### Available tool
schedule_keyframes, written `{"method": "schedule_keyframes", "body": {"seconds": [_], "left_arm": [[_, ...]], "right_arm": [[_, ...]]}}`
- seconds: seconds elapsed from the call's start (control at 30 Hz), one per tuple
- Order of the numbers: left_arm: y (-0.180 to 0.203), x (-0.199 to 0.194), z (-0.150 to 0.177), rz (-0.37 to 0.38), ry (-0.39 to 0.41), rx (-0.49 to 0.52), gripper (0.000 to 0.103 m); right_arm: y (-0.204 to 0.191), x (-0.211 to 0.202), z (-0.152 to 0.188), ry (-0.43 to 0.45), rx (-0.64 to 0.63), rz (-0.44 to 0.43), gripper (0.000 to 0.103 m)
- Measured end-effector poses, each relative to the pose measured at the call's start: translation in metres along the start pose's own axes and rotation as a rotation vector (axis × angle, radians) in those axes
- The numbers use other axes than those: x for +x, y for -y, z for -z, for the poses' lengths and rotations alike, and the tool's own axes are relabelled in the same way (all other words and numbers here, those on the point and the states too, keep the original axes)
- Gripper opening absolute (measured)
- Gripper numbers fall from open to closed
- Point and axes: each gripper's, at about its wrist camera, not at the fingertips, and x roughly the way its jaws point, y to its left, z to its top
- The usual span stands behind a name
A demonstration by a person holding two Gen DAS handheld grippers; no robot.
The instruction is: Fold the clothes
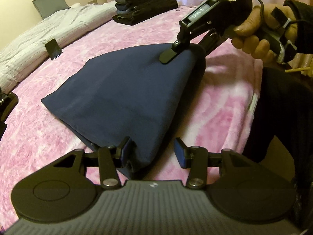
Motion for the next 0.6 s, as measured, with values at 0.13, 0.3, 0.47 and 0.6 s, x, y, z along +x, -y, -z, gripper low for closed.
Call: {"method": "schedule_keyframes", "body": {"seconds": [0.13, 0.3, 0.47, 0.6], "left_arm": [[-0.002, -0.017, -0.007, -0.011, 0.051, -0.014, 0.042], [-0.002, -0.018, -0.015, -0.002, 0.068, -0.027, 0.042], [0.011, 0.007, -0.010, 0.001, 0.004, 0.039, 0.042], [0.023, 0.011, -0.010, -0.037, -0.023, 0.115, 0.043]], "right_arm": [[0.000, -0.008, 0.002, 0.010, 0.008, -0.002, 0.046], [0.004, -0.017, 0.002, 0.025, 0.027, -0.006, 0.056], [0.005, -0.015, 0.006, 0.022, 0.046, -0.016, 0.056], [0.005, -0.011, 0.008, 0.012, 0.058, -0.028, 0.056]]}}
